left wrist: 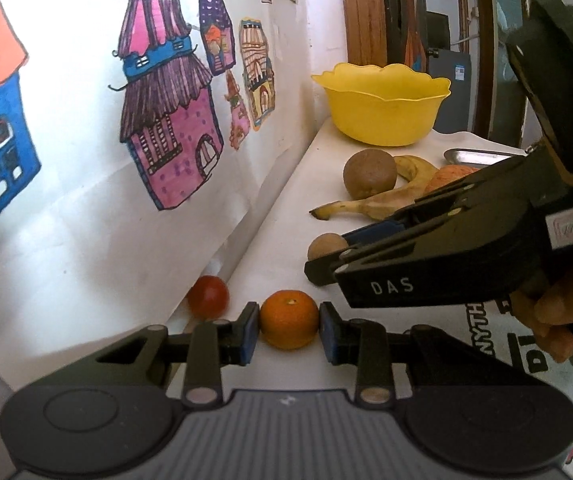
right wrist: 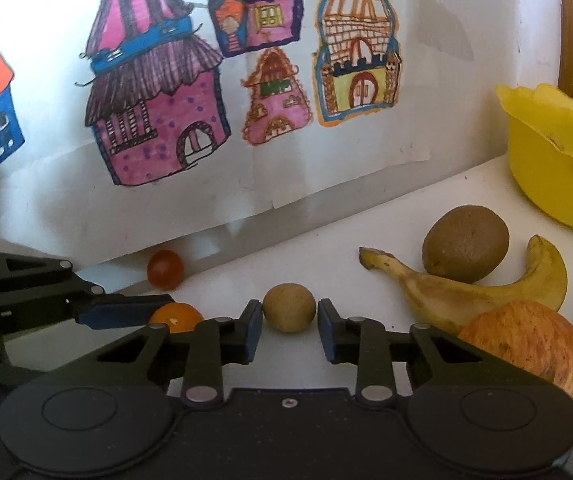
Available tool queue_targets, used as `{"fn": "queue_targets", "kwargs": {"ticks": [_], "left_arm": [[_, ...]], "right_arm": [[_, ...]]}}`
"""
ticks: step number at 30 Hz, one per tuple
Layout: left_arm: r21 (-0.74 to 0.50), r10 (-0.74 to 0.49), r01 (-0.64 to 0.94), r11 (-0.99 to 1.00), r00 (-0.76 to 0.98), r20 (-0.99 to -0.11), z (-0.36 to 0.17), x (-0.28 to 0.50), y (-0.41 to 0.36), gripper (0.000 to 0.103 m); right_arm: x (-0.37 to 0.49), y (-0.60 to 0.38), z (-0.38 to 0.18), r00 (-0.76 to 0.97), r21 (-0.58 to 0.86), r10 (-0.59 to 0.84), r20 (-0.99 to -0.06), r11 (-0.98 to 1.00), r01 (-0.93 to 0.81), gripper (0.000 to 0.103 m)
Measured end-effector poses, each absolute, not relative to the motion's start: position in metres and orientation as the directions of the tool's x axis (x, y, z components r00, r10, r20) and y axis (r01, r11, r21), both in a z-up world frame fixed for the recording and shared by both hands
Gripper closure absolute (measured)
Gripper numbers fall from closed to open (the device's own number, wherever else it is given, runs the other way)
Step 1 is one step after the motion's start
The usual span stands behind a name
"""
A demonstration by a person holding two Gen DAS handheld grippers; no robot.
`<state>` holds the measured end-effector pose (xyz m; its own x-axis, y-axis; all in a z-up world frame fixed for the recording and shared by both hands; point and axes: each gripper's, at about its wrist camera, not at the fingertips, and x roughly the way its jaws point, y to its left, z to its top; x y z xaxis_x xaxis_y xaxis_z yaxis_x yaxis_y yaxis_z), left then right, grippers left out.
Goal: Organize fruits
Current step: 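Grasp the tangerine with the left gripper while the right grasps the small tan fruit, then carry the tangerine and small tan fruit over the metal tray with both grippers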
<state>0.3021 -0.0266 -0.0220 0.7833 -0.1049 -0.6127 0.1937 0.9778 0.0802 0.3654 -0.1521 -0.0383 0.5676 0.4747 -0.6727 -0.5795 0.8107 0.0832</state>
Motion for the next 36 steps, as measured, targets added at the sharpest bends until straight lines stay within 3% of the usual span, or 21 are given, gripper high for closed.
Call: {"fn": "queue_targets", "kwargs": {"ticks": [19,27,36], "left_arm": [[0.076,-0.093,0.179,0.981,0.777,-0.622,-0.012,0.250,-0.021,0.068],[0.039,-0.162,0.233,0.972,0.777,-0.609,0.000,0.217,-0.040,0.068],[-0.048,-0.293,0.329,0.943,0.757,-0.584,0.007,0.194,-0.086,0.068]], "right_arm": [[0.279,-0.194,-0.009,0.604,0.130,0.480,-0.636,0.838,-0.529,0.072],[0.213,-0.236,0.015,0.667,0.172,0.460,-0.586,0.875,-0.452,0.072],[0.155,-0.299,0.029,0.750,0.113,0.315,-0.582,0.944,-0.309,0.072]]}}
